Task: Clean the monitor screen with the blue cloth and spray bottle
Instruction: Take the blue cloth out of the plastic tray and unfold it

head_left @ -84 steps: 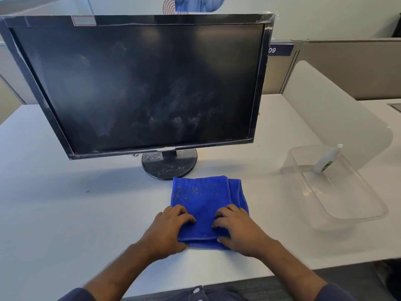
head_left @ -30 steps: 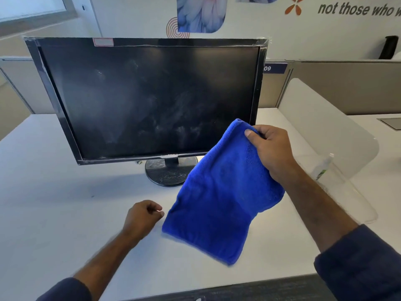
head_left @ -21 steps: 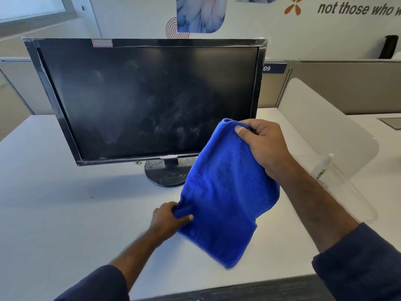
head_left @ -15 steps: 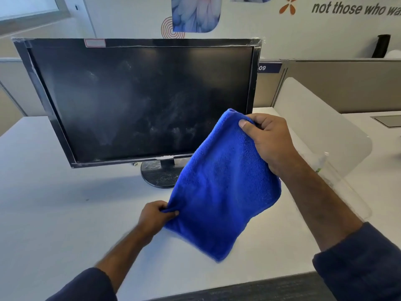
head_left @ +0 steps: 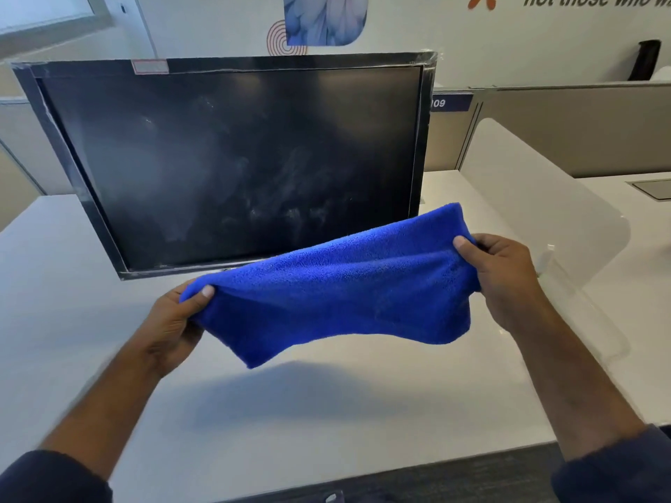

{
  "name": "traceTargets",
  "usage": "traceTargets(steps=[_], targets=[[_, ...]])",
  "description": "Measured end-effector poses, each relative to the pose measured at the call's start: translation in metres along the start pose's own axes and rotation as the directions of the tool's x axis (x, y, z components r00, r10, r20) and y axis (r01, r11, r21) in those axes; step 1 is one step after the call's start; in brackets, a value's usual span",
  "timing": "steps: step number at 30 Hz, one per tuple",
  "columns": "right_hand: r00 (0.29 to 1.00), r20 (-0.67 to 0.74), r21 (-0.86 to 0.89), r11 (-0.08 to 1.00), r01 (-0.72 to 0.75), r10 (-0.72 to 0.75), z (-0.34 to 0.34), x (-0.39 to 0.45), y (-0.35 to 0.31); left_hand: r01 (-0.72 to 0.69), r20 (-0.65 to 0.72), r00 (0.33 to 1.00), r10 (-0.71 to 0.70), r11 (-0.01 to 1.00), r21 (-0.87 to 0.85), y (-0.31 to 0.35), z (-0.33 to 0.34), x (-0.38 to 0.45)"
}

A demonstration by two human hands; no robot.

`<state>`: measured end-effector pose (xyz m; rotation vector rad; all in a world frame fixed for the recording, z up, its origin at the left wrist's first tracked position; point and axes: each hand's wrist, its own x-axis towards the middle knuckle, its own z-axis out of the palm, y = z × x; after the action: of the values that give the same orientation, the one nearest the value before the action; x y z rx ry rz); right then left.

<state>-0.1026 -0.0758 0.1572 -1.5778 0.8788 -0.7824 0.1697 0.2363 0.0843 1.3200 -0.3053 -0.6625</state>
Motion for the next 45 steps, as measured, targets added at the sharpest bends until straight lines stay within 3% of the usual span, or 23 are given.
traceTargets(steps=[3,6,11,16,19,22,25,27,29,31,33,39,45], targets=[[0.998,0.011,0.038,0.997,-0.064,0.064,-0.006,-0.002,0.016,0.01,0.037,0.999,-0.011,1.0,0.013,0.003,0.005,-0.004],[0.99,0.005,0.044,0.989,-0.142,0.142,-0.012,0.002,0.033,0.023,0.006,1.0,-0.025,0.986,0.166,-0.003,0.011,0.002],[0.971,-0.041,-0.157,0.958,-0.238,0.235,-0.013,0.015,0.081,0.052,-0.041,0.998,-0.037,0.887,0.458,-0.04,0.02,0.022],[0.958,-0.11,-0.421,0.861,-0.287,0.266,-0.005,0.017,0.137,0.14,-0.155,0.986,-0.057,0.786,0.601,-0.096,0.027,0.036],[0.975,-0.131,-0.569,0.791,-0.223,0.181,-0.001,0.006,0.146,0.139,-0.17,0.985,-0.026,0.702,0.699,-0.115,0.031,0.035],[0.993,-0.111,-0.675,0.736,-0.051,-0.033,0.005,-0.005,0.145,0.046,-0.164,0.969,0.185,0.516,0.855,-0.116,0.042,0.024],[0.987,0.016,-0.694,0.709,0.125,-0.158,0.014,-0.015,0.15,-0.086,-0.05,0.94,0.336,0.379,0.921,-0.12,0.059,0.006],[0.976,0.152,-0.72,0.658,0.218,-0.156,0.021,-0.019,0.161,-0.169,0.074,0.949,0.306,0.296,0.94,-0.13,0.07,-0.003],[0.961,0.273,-0.792,0.557,0.252,-0.046,0.026,-0.024,0.178,-0.198,0.161,0.971,0.176,0.217,0.956,-0.146,0.075,-0.007],[0.94,0.335,-0.855,0.44,0.275,0.062,0.028,-0.027,0.195,-0.207,0.2,0.977,0.071,0.112,0.972,-0.162,0.075,-0.007],[0.934,0.35,-0.874,0.387,0.295,0.076,0.027,-0.025,0.207,-0.208,0.207,0.977,0.05,0.028,0.978,-0.171,0.074,-0.005],[0.924,0.373,-0.883,0.337,0.326,0.084,0.027,-0.003,0.207,-0.179,0.18,0.983,0.043,-0.038,0.983,-0.172,0.078,0.004],[0.914,0.393,-0.875,0.346,0.337,0.104,0.027,0.009,0.206,-0.167,0.169,0.984,0.054,-0.029,0.985,-0.175,0.08,0.009]])
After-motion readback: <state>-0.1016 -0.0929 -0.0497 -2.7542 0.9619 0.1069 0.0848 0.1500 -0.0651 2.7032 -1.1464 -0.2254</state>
